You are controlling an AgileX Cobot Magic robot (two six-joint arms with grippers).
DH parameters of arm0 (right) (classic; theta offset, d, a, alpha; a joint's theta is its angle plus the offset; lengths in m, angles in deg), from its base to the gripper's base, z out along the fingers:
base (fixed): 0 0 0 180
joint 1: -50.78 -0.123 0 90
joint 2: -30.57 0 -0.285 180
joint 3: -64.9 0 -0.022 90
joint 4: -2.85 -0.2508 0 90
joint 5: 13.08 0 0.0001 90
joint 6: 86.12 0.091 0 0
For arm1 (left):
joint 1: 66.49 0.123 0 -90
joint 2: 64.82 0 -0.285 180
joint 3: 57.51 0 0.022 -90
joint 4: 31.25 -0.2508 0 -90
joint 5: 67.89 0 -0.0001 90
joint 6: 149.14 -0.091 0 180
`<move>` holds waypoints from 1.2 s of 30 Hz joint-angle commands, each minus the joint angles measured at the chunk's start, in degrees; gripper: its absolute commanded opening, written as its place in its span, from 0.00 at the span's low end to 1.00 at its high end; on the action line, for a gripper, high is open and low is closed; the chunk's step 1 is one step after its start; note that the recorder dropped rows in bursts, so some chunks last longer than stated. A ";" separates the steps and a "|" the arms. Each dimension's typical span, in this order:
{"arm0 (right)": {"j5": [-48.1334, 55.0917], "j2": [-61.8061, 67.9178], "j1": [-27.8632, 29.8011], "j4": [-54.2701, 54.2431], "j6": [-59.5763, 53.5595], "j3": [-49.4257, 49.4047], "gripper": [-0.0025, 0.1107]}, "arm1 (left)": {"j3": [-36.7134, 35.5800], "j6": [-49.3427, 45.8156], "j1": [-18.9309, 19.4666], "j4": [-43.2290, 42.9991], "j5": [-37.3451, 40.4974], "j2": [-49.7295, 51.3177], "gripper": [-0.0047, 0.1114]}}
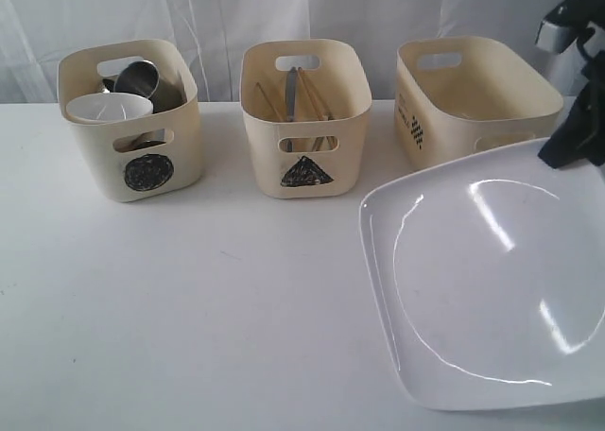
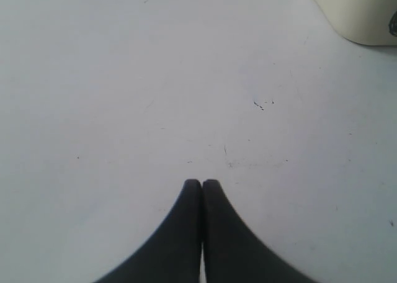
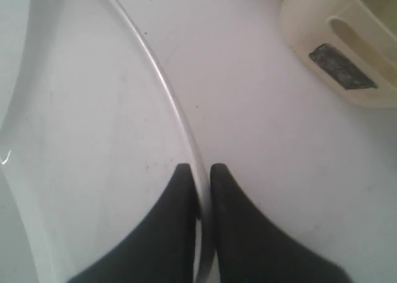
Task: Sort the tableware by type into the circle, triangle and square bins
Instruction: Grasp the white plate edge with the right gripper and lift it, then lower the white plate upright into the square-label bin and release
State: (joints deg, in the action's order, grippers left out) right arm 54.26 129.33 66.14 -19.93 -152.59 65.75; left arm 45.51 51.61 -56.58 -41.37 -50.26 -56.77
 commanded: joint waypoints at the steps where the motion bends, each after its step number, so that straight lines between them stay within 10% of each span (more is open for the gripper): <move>1: -0.62 -3.19 -0.04 0.78 -0.27 0.17 0.02 | -0.23 -0.04 0.02 0.19 0.21 -0.26 0.04; 36: -5.56 -10.95 -0.04 2.06 7.22 17.69 0.02 | -0.23 -0.04 0.02 0.19 0.21 -0.26 0.04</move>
State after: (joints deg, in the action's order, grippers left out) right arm 51.39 117.24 66.14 -17.08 -146.39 80.97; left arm 45.51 51.61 -56.58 -41.37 -50.26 -56.77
